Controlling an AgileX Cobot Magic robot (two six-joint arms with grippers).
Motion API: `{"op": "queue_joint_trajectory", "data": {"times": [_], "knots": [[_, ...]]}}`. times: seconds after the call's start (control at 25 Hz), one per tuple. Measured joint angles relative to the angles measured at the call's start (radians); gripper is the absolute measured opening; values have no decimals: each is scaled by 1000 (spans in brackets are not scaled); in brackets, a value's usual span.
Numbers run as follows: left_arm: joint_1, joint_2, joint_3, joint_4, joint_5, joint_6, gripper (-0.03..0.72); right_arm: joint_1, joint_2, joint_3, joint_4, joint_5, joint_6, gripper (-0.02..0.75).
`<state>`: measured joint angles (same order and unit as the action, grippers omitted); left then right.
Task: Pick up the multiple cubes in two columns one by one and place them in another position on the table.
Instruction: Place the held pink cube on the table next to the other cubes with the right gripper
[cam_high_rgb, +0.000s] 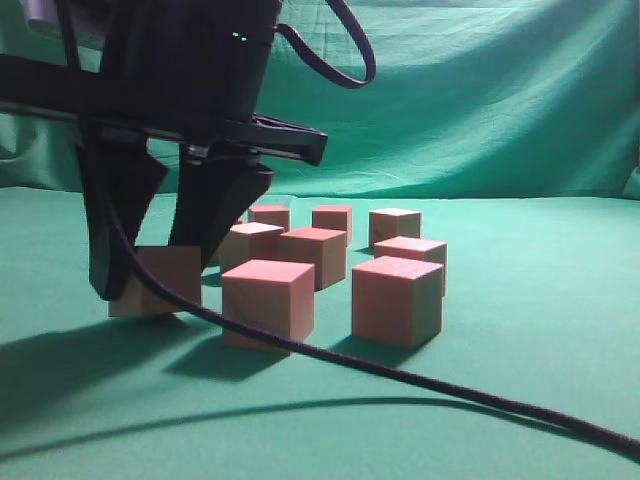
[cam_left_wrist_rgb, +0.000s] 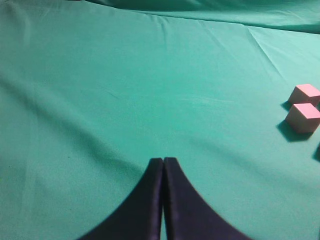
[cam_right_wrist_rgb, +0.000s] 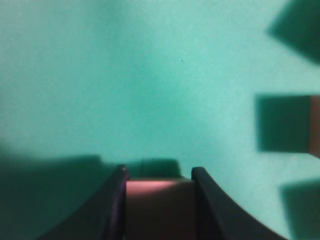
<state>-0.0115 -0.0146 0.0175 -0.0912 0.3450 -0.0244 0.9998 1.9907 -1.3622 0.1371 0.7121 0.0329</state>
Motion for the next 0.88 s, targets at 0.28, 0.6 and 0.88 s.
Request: {"op": "queue_joint_trajectory", "data": {"times": [0.28,0.6,0.88], "knots": [[0,0,0,0,0,0,0,0,0,0,-1,21,0,559],[0,0,0,0,0,0,0,0,1,-227,-12,258,0,610],[0,0,0,0,0,0,0,0,1,-571,-81,512,4,106]]}}
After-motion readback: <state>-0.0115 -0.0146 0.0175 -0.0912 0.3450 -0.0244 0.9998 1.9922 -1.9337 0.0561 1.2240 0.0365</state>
